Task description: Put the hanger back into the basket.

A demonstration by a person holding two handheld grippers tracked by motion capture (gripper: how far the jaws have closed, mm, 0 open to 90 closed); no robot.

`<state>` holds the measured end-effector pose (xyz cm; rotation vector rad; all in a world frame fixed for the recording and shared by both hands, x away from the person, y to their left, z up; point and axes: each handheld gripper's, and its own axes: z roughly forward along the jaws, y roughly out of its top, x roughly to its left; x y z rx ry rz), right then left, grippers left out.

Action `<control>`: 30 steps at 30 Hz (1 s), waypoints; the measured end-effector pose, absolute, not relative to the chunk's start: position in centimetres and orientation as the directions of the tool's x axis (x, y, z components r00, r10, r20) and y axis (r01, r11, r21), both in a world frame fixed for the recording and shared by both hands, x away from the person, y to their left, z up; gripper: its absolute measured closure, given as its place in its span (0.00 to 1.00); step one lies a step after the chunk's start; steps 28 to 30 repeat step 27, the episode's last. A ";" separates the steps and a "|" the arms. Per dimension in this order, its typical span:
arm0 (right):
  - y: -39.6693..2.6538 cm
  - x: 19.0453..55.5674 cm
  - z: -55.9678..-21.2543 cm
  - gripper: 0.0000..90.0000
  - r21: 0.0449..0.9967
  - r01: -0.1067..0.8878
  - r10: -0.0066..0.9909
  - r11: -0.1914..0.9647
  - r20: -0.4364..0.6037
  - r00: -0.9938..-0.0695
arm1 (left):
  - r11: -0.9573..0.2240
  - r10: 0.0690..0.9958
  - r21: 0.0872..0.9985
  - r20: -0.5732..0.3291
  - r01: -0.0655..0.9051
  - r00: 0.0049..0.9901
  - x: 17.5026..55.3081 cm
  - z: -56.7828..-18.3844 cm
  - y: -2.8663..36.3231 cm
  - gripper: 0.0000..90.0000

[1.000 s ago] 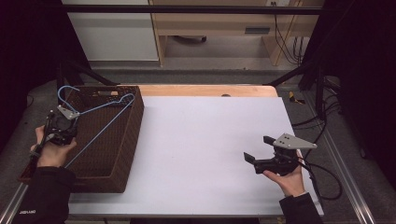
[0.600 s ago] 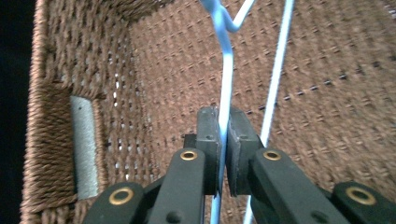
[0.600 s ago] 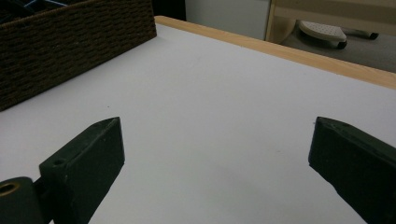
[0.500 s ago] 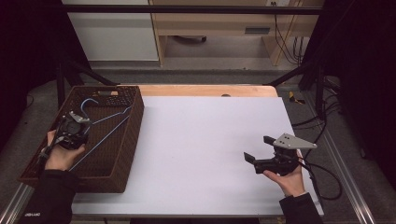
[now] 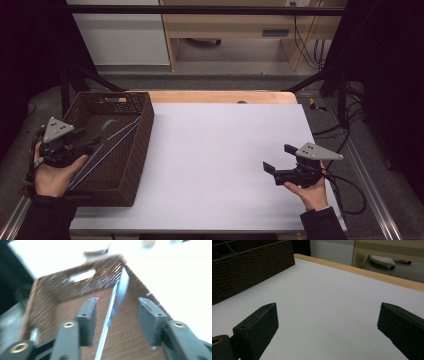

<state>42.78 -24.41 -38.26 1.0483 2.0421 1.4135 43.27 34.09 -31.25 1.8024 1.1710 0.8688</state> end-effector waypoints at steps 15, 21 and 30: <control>-24.7 42.5 -38.0 0.04 0.935 0.315 0.789 0.162 0.069 -0.610 | -0.125 0.825 0.975 -0.001 0.184 0.566 38.8 -32.6 28.0 0.16; -24.8 42.4 -38.1 0.04 0.937 0.311 0.789 0.159 0.069 -0.610 | -0.174 0.798 0.960 0.008 0.218 0.602 39.2 -34.7 26.3 0.11; -24.8 42.2 -38.0 0.04 0.939 0.309 0.793 0.150 0.073 -0.605 | -0.173 0.792 0.952 -0.018 0.252 0.610 39.6 -36.1 25.8 0.11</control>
